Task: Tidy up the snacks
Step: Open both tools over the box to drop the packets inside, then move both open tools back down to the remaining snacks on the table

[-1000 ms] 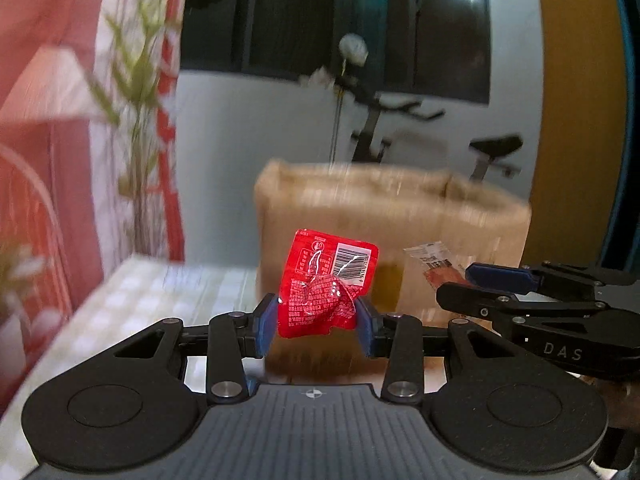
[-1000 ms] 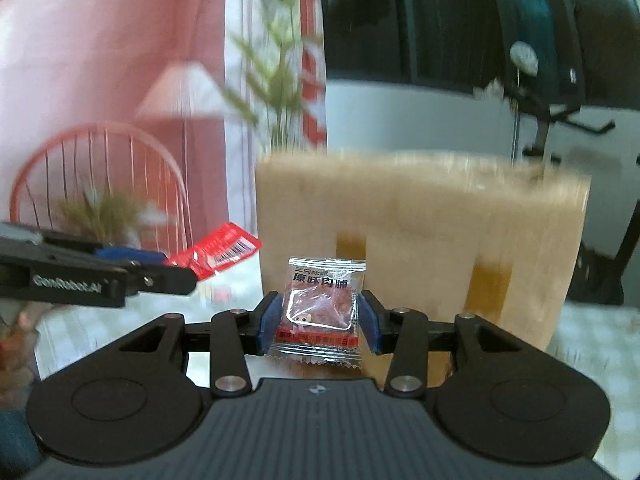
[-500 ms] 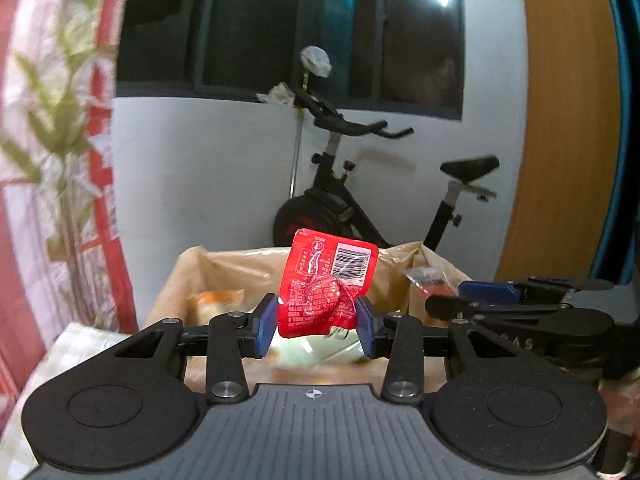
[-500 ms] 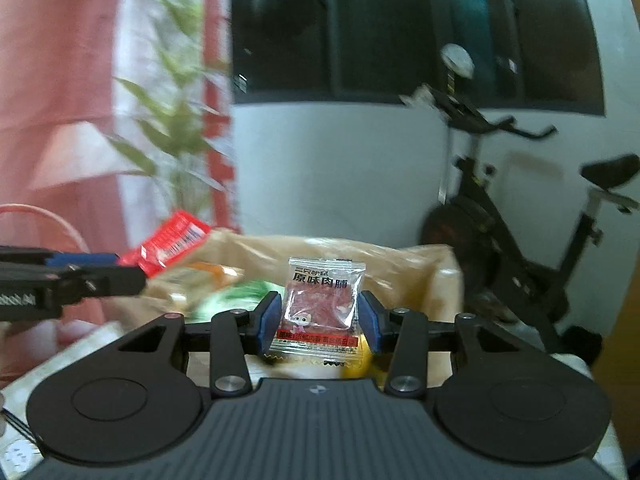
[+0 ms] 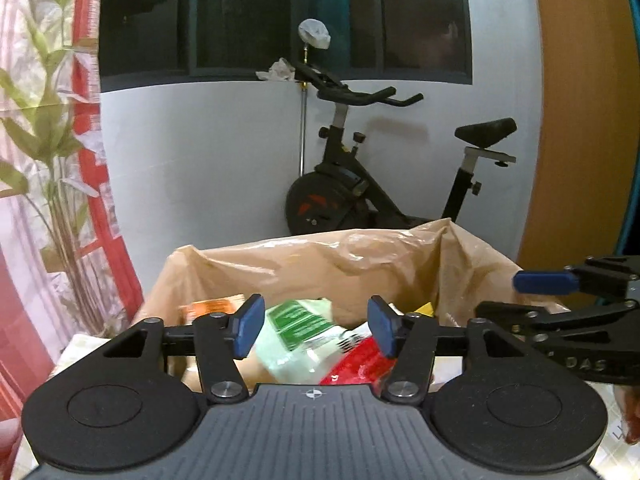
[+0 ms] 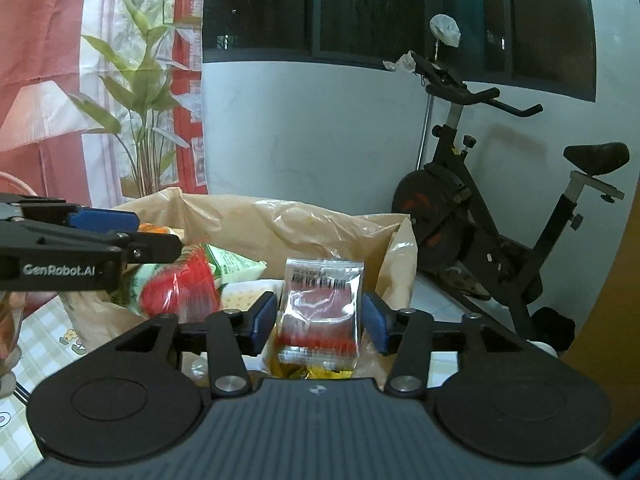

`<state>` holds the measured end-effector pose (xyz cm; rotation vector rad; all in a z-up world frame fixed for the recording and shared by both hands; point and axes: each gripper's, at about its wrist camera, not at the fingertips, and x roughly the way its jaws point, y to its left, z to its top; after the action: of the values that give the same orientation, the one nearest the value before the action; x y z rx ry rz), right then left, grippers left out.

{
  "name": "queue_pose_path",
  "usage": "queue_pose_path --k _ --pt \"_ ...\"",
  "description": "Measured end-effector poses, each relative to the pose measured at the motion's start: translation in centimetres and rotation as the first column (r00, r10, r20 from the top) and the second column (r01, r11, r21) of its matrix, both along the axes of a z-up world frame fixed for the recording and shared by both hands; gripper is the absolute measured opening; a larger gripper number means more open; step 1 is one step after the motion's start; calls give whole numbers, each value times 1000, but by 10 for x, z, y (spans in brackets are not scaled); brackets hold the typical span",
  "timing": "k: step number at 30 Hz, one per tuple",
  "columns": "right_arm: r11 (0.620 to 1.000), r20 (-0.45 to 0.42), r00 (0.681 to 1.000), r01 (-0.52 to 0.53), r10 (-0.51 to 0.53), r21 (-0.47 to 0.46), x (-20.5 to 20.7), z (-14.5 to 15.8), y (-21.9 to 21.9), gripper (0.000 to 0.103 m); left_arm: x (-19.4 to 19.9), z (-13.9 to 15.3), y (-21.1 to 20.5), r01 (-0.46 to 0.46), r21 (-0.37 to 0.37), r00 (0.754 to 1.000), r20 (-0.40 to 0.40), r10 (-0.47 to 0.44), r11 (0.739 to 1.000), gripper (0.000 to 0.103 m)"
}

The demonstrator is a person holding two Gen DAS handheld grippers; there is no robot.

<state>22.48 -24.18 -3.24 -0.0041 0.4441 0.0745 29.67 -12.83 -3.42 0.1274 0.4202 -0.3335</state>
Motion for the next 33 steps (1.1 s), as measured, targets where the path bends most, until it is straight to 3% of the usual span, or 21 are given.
queue_pose_path --k 7,15,23,33 --pt "1000 32 999 -12 11 23 -16 13 9 56 -21 12 36 -35 -38 999 0 35 999 65" --pt "995 76 993 -95 93 26 -42 23 45 56 -60 14 84 -36 -71 999 -3 36 997 66" --pt "984 73 983 -173 169 52 -58 8 82 56 -98 2 134 -57 -51 998 31 59 997 66" --pt "973 35 974 -226 224 52 -61 -23 113 56 -107 -35 180 -165 -72 986 -47 162 984 66"
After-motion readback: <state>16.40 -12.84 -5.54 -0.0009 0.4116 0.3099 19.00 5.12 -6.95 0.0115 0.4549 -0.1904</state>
